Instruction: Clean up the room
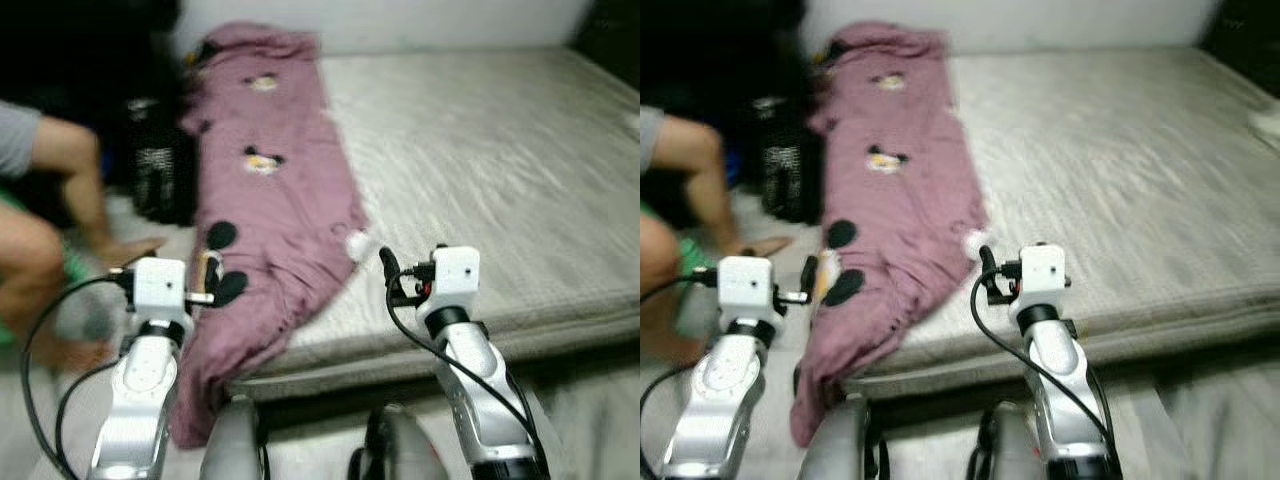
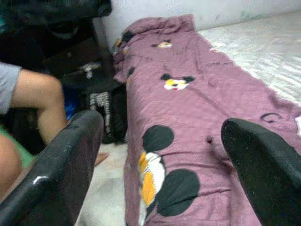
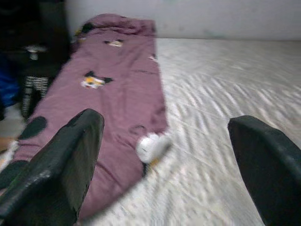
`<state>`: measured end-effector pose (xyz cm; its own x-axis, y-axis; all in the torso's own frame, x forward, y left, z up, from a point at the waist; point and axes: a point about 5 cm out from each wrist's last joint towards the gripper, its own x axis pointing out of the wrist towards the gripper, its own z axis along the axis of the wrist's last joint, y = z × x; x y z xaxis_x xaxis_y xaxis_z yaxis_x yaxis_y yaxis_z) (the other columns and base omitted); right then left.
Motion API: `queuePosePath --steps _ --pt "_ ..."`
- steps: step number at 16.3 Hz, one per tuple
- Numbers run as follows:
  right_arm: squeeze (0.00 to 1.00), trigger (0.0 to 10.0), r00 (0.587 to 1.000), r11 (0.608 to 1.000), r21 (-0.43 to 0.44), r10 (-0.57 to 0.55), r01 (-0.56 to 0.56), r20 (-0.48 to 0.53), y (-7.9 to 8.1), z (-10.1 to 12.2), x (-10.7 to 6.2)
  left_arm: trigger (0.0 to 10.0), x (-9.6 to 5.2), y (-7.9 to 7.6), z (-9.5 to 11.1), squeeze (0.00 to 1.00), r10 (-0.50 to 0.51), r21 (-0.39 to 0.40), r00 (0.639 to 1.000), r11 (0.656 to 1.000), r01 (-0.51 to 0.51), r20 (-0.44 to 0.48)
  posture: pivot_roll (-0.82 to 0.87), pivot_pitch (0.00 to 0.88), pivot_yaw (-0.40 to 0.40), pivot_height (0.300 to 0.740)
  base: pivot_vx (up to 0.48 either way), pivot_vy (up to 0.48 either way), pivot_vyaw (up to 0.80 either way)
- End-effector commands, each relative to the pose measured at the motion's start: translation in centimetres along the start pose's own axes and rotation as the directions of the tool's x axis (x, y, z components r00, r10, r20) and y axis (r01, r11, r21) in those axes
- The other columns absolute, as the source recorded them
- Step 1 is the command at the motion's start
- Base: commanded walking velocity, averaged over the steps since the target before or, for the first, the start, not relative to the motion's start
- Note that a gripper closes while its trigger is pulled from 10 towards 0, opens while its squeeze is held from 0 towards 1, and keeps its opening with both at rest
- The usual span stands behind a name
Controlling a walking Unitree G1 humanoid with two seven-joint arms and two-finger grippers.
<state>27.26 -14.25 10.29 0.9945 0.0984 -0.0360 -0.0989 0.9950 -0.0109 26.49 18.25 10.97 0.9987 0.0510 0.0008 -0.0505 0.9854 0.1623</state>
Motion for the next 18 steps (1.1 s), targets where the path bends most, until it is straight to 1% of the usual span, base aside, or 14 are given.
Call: queuePosePath --steps 1,2,3,6,11,18 --pt "0.0 10.0 1.0 1.0 -0.009 0.015 -0.015 0.011 0.09 0.42 0.37 10.0 -0.43 0.4 -0.77 0.0 0.026 -0.008 0.999 1.0 -0.027 -0.037 0.03 0.094 -0.004 0.62 0.0 0.0 0.0" --pt "0.0 10.0 1.0 1.0 -0.01 0.016 -0.015 0.01 0.09 0.4 0.35 10.0 -0.41 0.43 -0.8 0.0 0.03 -0.012 0.999 0.999 -0.03 -0.039 0.03 0.096 -0.004 0.61 0.0 0.0 0.0" --pt "0.0 10.0 1.0 1.0 -0.011 0.017 -0.017 0.009 0.09 0.39 0.31 10.0 -0.43 0.27 -0.72 0.0 0.011 -0.028 1.0 1.0 -0.012 -0.029 0.03 0.096 -0.005 0.6 0.0 0.0 0.0" --pt "0.0 10.0 1.0 1.0 -0.012 0.019 -0.019 0.007 0.11 0.37 0.23 10.0 -0.51 0.12 -0.7 0.0 0.007 -0.015 0.999 1.0 -0.007 -0.031 0.03 0.096 -0.005 0.565 0.0 0.0 0.0" --pt "0.0 10.0 1.0 1.0 -0.007 0.021 -0.021 0.003 0.16 0.24 0.29 10.0 -0.43 0.09 -0.7 0.0 0.006 -0.003 1.0 1.0 -0.006 -0.031 0.03 0.093 -0.004 0.565 0.0 0.0 0.0" --pt "0.0 10.0 1.0 1.0 -0.004 0.03 -0.03 0.003 0.36 0.12 0.33 10.0 -0.25 -0.23 -0.58 0.0 -0.011 -0.011 1.0 1.0 0.011 -0.022 0.03 0.084 -0.002 0.565 0.0 0.0 0.0"
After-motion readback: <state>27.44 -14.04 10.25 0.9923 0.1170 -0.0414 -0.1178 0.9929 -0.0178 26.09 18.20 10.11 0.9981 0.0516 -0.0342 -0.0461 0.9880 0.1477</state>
